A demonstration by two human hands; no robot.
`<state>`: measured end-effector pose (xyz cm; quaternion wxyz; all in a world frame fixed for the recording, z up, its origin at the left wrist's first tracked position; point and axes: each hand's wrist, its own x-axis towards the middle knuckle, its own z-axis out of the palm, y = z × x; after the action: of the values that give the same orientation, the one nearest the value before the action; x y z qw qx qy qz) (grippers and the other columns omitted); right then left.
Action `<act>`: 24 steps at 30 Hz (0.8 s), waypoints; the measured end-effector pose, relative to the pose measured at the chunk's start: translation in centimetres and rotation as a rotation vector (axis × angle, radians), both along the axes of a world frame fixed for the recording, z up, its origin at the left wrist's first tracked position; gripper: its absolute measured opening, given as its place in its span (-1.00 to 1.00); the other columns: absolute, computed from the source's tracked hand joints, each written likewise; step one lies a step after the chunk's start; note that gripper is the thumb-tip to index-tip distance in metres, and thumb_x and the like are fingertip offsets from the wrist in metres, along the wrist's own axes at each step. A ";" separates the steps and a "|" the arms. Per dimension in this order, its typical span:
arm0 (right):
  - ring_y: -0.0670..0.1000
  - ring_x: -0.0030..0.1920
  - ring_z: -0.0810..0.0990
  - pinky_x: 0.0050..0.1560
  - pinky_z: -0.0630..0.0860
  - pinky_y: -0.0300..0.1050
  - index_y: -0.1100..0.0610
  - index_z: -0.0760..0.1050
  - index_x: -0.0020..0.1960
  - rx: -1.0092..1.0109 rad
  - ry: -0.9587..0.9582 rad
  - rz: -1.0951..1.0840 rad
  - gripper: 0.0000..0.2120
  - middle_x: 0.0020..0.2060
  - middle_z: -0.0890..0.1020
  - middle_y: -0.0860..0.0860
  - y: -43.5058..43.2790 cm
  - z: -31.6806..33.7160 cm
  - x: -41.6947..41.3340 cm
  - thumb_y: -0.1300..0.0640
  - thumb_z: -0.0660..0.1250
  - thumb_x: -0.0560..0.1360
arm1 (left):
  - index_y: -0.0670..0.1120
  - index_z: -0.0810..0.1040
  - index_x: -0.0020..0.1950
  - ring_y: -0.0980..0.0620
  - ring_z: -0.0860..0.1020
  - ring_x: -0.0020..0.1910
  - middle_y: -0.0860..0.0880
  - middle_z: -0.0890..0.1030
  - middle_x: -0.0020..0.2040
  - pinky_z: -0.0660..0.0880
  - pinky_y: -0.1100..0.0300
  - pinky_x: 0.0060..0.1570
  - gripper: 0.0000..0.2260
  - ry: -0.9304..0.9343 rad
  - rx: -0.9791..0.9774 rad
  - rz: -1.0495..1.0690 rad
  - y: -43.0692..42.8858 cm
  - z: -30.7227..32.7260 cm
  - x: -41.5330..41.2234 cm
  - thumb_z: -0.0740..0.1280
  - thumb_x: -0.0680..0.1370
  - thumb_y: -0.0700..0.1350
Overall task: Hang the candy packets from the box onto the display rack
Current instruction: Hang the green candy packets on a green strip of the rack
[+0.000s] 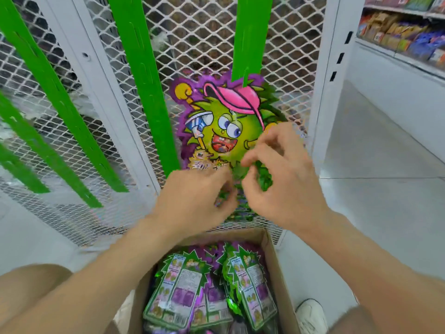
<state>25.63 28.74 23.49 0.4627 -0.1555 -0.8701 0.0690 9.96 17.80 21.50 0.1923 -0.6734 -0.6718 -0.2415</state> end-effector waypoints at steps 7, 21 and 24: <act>0.13 -0.15 0.58 -0.33 0.43 -0.07 0.02 0.44 -0.17 -0.160 -1.103 0.047 -0.83 -0.26 0.48 -0.02 -1.6 -4.6 -0.5 0.00 0.25 0.58 | -0.05 0.56 -0.12 -0.12 0.61 -0.12 -0.04 0.63 -0.02 0.64 -0.04 -0.13 -0.74 -0.028 -1.133 0.029 0.5 -12.7 -0.3 0.28 0.58 0.12; 0.12 -0.34 0.44 -0.33 0.35 -0.09 0.13 0.24 -0.32 -0.292 -1.409 0.082 -0.63 -0.40 0.38 0.06 1.5 -8.3 -1.2 0.20 0.27 0.62 | -0.05 0.67 0.01 -0.09 0.73 -0.19 -0.03 0.66 -0.03 0.71 0.02 -0.16 -0.76 -0.914 -1.029 0.230 2.6 -21.2 2.7 0.38 0.52 -0.37; 0.06 -0.41 0.36 -0.40 0.28 -0.11 0.14 0.26 -0.29 -0.320 -1.489 0.059 -0.67 -0.40 0.38 0.05 1.6 -8.5 -0.9 0.22 0.32 0.58 | -0.12 0.65 0.08 -0.11 0.76 -0.26 -0.17 0.66 0.01 0.71 0.09 -0.26 -0.82 -1.232 -0.992 0.304 3.0 -18.1 3.1 0.42 0.56 -0.36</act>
<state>24.73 30.35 15.02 -0.2768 -0.2029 -0.9355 0.0837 13.02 20.83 3.42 -0.5036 -0.3272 -0.7704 -0.2141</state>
